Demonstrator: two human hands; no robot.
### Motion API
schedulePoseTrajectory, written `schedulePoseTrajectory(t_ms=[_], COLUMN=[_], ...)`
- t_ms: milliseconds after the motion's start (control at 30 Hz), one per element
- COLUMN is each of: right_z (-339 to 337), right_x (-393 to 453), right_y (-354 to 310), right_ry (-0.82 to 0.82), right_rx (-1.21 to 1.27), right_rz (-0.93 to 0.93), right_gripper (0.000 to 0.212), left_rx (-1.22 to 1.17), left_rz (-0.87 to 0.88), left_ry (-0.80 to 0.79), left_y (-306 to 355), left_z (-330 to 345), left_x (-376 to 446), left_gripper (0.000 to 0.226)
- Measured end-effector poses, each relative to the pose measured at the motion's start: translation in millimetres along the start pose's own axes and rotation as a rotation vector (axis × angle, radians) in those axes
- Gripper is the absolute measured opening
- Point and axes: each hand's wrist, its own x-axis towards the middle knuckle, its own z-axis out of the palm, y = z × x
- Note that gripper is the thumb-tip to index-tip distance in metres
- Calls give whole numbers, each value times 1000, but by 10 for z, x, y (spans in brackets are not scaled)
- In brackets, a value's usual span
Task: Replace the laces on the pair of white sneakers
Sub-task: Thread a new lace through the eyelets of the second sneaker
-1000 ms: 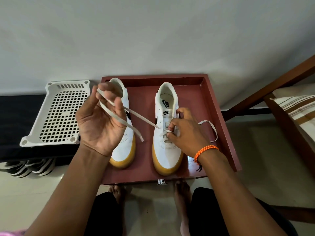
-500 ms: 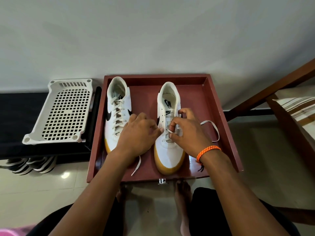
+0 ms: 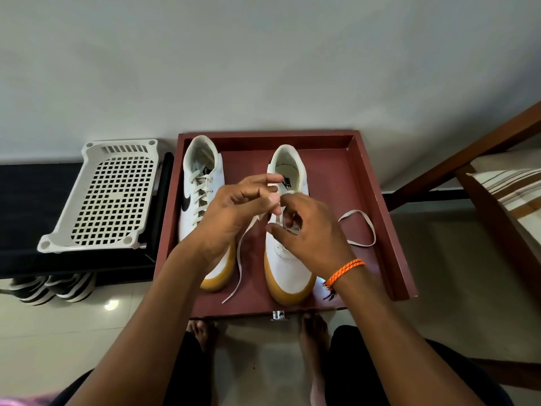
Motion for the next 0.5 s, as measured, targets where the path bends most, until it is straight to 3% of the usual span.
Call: schedulePoseTrajectory(t_ms=[133, 233, 400, 500], right_z=[-5, -171, -391, -479], right_x=[-14, 38, 117, 148], right_y=[-98, -38, 150, 263], right_ry=[267, 501, 815, 895], right_rx=[56, 145, 660, 789], right_rz=[-85, -27, 327, 426], right_gripper=[11, 13, 8, 11], left_rx=[-80, -55, -331, -505], left_rz=[-50, -40, 7, 29], left_ry=[8, 14, 37, 190], left_y=[-25, -84, -31, 72], left_z=[92, 97, -35, -152], left_x=[18, 37, 45, 33], left_gripper=[44, 57, 40, 35])
